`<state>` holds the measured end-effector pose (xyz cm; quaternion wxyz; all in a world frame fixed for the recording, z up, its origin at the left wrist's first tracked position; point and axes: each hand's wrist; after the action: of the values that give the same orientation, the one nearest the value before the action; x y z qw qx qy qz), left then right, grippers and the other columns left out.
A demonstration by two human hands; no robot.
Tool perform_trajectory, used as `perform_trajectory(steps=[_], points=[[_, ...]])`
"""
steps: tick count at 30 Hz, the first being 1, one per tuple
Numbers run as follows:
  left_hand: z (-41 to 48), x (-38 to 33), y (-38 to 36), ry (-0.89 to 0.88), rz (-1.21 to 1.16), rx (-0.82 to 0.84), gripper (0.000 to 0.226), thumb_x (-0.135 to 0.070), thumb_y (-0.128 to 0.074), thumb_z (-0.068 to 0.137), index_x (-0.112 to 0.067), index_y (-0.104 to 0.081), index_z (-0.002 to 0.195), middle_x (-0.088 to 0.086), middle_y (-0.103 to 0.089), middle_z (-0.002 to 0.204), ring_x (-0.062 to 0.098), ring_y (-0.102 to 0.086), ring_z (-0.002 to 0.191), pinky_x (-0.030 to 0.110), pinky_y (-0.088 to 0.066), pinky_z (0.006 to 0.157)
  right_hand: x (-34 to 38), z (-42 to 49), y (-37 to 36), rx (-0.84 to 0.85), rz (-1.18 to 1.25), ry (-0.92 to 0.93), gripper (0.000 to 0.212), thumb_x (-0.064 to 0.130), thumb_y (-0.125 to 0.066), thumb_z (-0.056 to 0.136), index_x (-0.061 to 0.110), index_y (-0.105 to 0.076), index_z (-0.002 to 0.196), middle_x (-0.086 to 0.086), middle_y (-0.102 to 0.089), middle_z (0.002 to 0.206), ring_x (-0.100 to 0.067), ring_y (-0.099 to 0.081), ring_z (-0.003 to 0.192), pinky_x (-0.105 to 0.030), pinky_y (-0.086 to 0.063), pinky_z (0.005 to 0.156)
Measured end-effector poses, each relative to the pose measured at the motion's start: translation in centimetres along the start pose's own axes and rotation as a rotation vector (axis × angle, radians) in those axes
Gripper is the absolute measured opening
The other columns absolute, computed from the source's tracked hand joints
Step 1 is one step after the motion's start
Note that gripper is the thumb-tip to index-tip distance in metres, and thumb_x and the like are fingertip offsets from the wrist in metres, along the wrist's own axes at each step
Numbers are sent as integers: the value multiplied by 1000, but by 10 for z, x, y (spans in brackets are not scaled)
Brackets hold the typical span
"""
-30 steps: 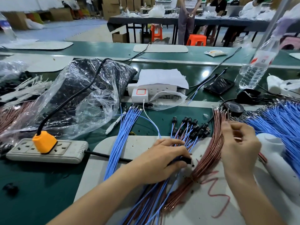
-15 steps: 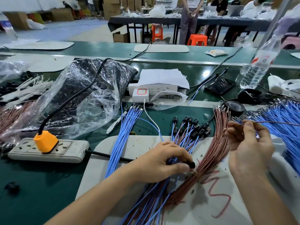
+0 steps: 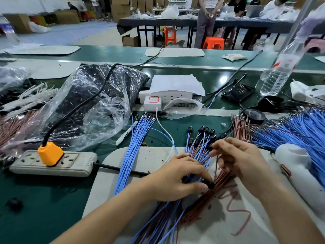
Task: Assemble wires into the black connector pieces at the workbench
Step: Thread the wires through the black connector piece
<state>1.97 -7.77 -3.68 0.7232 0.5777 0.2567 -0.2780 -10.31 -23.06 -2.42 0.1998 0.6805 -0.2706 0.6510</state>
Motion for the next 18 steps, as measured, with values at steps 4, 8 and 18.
perform_trajectory(steps=[4, 8, 18], points=[[-1, 0, 0, 13, -3, 2, 19, -24, -64, 90, -14, -68, 105, -2, -67, 108, 10, -52, 114, 37, -22, 111, -3, 0, -1, 110, -200, 6, 21, 20, -45, 99, 3, -53, 89, -17, -66, 62, -20, -51, 35, -17, -34, 31], [-1, 1, 1, 21, -11, 4, 20, -27, -63, 90, -15, -68, 106, -2, -67, 108, 10, -53, 113, 36, -24, 110, -11, 3, -3, 12, -240, 111, 21, 20, -43, 100, 10, -53, 85, -9, -59, 51, -15, -46, 32, -16, -32, 31], [-2, 2, 0, 84, -154, -121, 13, -10, -61, 92, -9, -64, 104, 2, -70, 98, 11, -61, 97, 29, -47, 90, -4, -1, -5, -179, 6, 355, 26, 20, -37, 103, 14, -50, 81, -8, -60, 54, -19, -46, 37, -19, -38, 37]])
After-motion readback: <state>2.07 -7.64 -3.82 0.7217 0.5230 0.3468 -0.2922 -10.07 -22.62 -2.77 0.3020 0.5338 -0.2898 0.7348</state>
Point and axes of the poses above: each hand's wrist, its own z-axis towards the middle knuckle, its own y-axis out of the back of the hand, x = y × z
